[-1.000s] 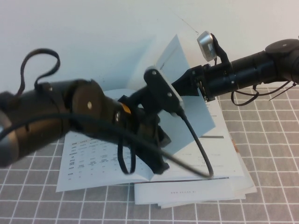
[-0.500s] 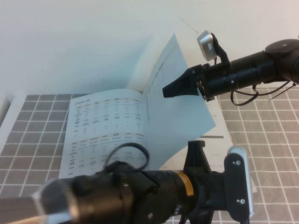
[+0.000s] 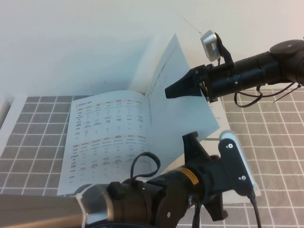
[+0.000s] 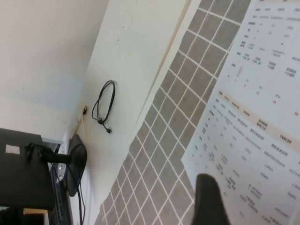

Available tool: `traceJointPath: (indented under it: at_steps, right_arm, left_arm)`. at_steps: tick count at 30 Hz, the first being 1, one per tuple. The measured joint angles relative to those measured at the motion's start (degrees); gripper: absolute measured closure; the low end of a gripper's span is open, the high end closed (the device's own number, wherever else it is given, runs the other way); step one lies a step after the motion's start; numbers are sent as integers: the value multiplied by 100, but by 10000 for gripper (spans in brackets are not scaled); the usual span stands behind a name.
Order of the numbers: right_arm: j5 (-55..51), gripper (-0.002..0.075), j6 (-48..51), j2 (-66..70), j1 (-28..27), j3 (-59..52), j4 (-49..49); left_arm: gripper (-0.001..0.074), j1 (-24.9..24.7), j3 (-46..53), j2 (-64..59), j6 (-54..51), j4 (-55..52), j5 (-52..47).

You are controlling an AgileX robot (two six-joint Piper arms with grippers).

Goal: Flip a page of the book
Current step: Open the closed book

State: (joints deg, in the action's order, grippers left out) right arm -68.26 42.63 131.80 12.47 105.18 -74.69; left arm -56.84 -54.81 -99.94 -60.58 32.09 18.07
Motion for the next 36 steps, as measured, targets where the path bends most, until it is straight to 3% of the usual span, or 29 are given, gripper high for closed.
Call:
traceJointPath:
  at_steps: [9,23,36]
  right_arm:
    - [0,319,0,-362,0,0,10]
    - [-70,319,326,-1302,0,0,246]
    - [-110,335,477,-951,-10,0,2573]
  left_arm:
    - [738,0,0,0,-1362,1758,939]
    - [738,0,0,0,-1928,4165,2665]
    - [738,0,0,0,-2286,6212,2815]
